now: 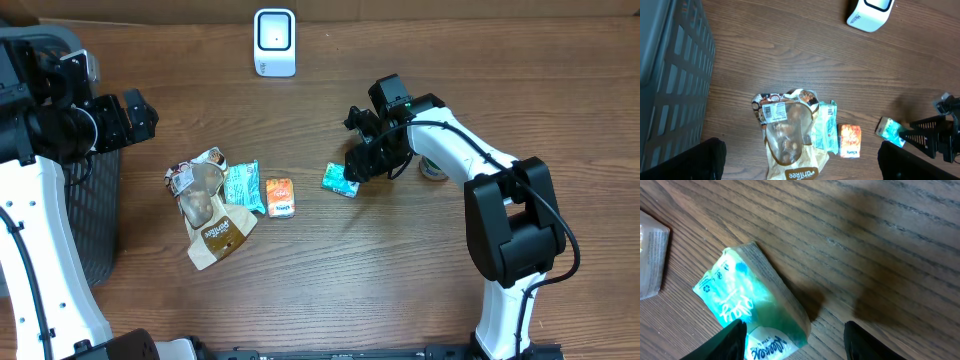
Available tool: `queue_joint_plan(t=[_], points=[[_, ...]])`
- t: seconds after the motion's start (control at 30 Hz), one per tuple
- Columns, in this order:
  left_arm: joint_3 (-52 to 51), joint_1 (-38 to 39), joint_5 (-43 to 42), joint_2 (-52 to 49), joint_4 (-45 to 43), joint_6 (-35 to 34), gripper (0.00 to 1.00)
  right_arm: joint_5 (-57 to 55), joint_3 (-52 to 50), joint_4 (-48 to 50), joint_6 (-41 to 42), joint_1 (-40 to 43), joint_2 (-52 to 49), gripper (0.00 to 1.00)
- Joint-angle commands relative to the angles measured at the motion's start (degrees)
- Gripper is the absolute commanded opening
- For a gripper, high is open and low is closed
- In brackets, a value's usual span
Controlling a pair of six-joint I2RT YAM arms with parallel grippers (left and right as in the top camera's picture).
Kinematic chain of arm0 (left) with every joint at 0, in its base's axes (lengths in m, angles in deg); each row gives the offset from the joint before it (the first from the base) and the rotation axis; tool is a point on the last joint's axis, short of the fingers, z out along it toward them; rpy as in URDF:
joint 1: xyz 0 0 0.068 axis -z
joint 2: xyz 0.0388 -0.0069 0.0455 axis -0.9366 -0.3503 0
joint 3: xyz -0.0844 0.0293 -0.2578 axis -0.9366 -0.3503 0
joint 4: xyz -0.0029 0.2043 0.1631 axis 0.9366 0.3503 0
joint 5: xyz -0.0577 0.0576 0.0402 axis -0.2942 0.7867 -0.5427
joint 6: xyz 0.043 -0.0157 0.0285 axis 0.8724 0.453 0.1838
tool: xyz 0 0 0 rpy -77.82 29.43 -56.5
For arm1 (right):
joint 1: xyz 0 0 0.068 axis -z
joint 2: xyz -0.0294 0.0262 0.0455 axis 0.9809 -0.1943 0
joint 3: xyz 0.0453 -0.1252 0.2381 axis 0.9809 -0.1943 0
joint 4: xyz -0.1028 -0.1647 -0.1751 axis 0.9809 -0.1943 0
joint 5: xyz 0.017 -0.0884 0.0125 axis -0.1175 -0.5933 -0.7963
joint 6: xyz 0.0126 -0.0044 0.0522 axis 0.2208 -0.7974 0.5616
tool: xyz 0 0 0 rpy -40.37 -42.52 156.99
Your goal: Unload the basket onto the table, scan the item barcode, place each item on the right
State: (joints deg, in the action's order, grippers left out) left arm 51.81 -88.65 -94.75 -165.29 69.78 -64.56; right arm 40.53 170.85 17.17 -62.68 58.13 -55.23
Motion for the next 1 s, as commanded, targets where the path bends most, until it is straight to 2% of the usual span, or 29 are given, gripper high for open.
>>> queue_joint_plan(t=[0.0,0.2,0.3,0.37,0.5,0.53,0.73,0.97], points=[[0.7,0.0,0.0,0.0,0.0,0.9,1.0,1.1,-1.3,0.5,-0.4,-0.3,0.0,0.6],[0.7,0.1,0.0,0.0,0.0,0.9,1.0,2.6,-3.8,3.3,-0.8,-0.4,0.0,0.58],[0.7,0.0,0.0,0.0,0.0,0.9,1.0,2.6,-5.0,4.6,-0.8,-0.4,0.0,0.52],[0.7,0.0,0.0,0.0,0.0,0.9,1.0,2.6,-5.1,4.7,-0.3,-0.4,0.0,0.41],[0.7,0.0,0.0,0.0,0.0,0.9,1.0,2.6,-5.1,4.7,1.4,-0.4,0.0,0.08],[0.7,0.0,0.0,0.0,0.0,0.9,0.99,2.6,-5.0,4.5,2.3,-0.4,0.1,0.04],[0.7,0.0,0.0,0.0,0.0,0.9,1.0,10.1,-0.3,-2.2,8.1,-0.2,0.4,0.04],[0.7,0.0,0.0,0.0,0.0,0.9,0.99,31.6,6.3,-6.6,18.4,0.3,3.1,0.04]])
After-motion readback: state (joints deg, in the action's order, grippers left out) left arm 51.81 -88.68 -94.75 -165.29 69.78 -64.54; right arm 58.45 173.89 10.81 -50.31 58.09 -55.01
